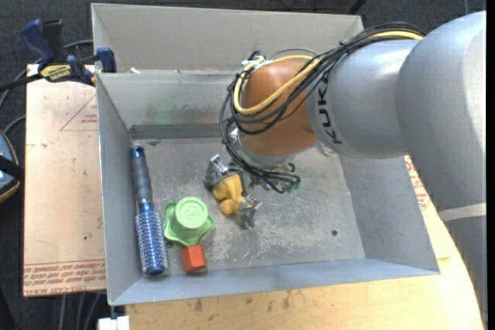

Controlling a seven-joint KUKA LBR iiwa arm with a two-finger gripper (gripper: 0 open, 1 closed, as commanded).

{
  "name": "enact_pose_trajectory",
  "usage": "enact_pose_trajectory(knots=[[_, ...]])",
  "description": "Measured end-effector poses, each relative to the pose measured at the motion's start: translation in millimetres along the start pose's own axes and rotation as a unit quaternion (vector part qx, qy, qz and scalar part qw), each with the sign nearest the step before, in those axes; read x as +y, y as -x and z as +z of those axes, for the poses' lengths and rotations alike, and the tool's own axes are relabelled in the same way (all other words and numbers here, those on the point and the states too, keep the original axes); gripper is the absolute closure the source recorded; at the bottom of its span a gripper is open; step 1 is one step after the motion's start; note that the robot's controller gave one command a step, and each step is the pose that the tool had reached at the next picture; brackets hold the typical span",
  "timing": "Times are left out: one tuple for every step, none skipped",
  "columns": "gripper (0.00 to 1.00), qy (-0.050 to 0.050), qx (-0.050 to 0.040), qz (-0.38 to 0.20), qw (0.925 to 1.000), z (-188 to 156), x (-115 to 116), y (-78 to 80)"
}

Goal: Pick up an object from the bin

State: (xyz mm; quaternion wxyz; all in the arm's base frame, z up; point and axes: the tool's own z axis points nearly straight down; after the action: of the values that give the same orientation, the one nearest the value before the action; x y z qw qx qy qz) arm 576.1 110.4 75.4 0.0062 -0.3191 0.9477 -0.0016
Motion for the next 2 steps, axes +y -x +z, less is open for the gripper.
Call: enact_pose_trajectory(knots=[[0.00,0.002,-0.0017,-0.055,0.9985,0,-62,-23.1],[0.00,0.000,0.0012,-0.024,0.9997,0,-17,-5.6]])
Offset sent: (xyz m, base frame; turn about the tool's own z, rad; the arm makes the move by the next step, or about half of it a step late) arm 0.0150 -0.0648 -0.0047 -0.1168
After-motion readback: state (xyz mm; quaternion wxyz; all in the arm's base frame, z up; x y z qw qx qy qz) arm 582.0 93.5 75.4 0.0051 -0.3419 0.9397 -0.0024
